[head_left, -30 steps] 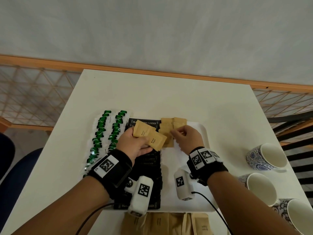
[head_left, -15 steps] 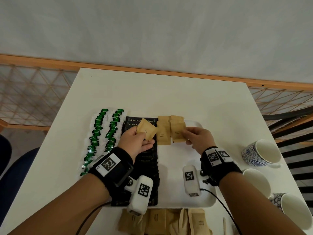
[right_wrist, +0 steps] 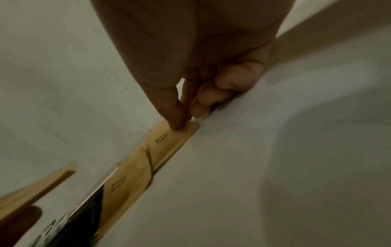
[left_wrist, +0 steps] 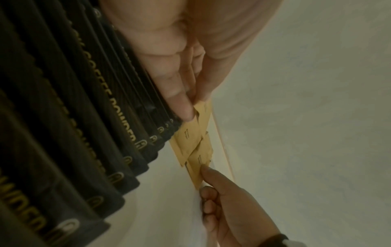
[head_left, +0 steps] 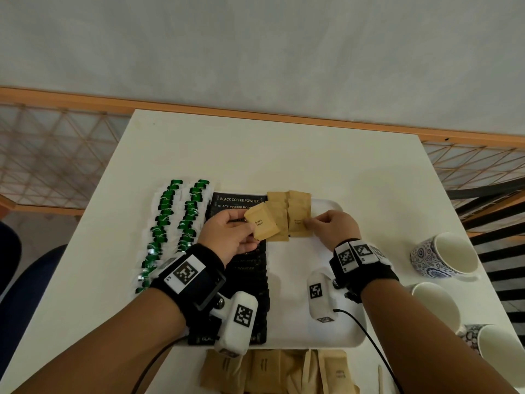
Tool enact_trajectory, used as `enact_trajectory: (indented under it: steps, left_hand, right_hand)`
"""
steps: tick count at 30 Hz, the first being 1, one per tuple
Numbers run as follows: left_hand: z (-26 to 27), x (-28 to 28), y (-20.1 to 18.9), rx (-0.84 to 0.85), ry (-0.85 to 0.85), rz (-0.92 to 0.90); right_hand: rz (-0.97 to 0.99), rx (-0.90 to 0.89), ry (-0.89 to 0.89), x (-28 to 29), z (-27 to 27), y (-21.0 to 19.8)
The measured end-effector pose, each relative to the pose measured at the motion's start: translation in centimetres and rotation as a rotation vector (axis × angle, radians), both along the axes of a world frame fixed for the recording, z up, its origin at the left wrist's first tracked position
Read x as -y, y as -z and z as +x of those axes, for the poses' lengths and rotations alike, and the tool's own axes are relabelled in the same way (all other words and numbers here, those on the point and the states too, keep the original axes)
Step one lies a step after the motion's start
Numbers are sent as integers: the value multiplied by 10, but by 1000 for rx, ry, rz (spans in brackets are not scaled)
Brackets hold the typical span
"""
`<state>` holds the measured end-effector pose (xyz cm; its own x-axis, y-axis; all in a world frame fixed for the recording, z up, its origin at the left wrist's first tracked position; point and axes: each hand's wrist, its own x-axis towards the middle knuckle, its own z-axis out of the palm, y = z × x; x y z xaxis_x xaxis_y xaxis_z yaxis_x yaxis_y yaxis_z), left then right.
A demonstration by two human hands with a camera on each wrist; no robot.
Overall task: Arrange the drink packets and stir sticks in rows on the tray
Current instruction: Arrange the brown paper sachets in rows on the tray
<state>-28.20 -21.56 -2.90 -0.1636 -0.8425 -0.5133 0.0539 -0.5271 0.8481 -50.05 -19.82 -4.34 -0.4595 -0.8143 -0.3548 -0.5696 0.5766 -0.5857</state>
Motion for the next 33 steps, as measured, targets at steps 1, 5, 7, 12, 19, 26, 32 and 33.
enact_trajectory:
  steps: [1,5,7,12,19,26,32,33]
  left_hand:
    - [0,0,0,0,3,-3]
    - [0,-1,-1,7,22,-11]
    - [-1,-2,-2,12,31,-17]
    - [-6,-6,-4,7,70,-12]
    - [-9,-11,-4,22,59,-3]
    - [-17,-17,-4,37,90,4]
    - [-26,-24,0,48,168,29]
    - [-26,-24,1,53,168,32]
  right_hand:
    - [7,-3,-6,0,1,-1]
    - [-12,3,20,-2,3,-4]
    - [-112,35,70,-5,6,-5]
    - [-202,351,-110,-16,31,-16]
    - [-73,429,-74,-22,28,-10]
    - [-29,311,-52,-18,29,-2]
    - [-81,239,-29,-19,28,0]
    - [-103,227,-11,-19,26,1]
